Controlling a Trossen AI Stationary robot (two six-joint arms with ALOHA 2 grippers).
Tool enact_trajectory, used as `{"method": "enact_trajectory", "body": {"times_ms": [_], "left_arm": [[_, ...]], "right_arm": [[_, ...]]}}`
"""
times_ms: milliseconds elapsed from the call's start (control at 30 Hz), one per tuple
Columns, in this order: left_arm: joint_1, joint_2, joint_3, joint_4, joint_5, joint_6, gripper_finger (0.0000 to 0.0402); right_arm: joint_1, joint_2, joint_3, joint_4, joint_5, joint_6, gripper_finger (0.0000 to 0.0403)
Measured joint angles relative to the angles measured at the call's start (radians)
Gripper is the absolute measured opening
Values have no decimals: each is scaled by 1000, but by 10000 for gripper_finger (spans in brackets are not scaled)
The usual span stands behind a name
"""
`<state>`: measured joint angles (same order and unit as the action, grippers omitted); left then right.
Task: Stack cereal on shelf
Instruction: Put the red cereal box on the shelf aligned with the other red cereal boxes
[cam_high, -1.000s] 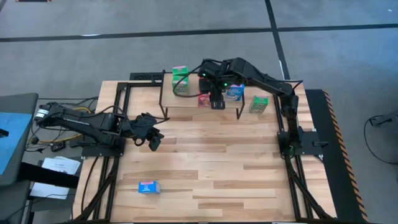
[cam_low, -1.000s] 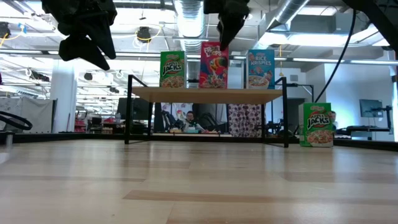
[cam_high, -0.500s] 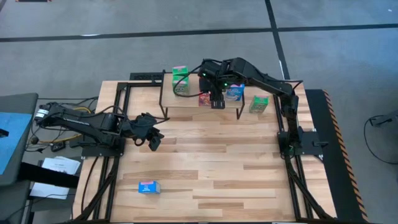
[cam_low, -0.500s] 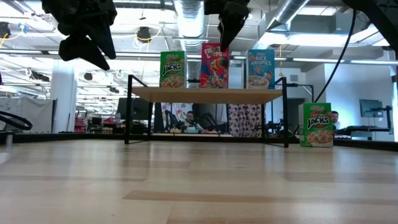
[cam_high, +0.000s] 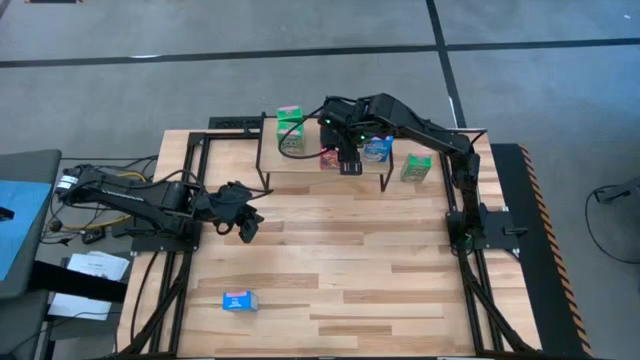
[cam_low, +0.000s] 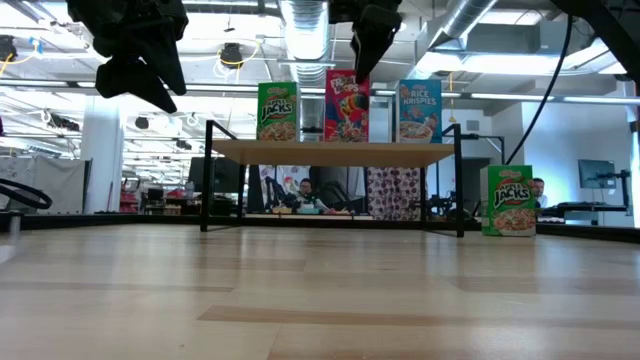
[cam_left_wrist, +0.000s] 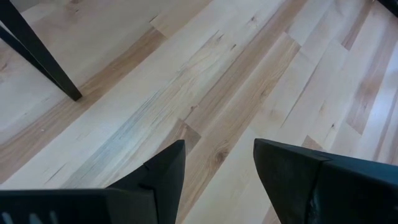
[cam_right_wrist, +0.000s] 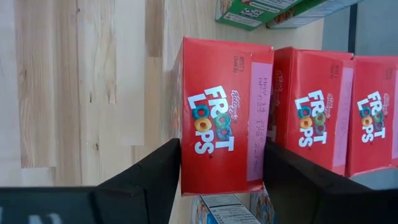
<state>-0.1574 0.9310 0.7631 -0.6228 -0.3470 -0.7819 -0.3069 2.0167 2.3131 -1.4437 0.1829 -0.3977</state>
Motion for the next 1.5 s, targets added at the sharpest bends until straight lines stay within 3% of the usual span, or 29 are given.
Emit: {"method": "enact_trajectory", "body": {"times_ms": [1500], "left_arm": [[0,0,0,0,2,15,179]], "right_arm": [[0,-1,0,-3,0,4,239]]}}
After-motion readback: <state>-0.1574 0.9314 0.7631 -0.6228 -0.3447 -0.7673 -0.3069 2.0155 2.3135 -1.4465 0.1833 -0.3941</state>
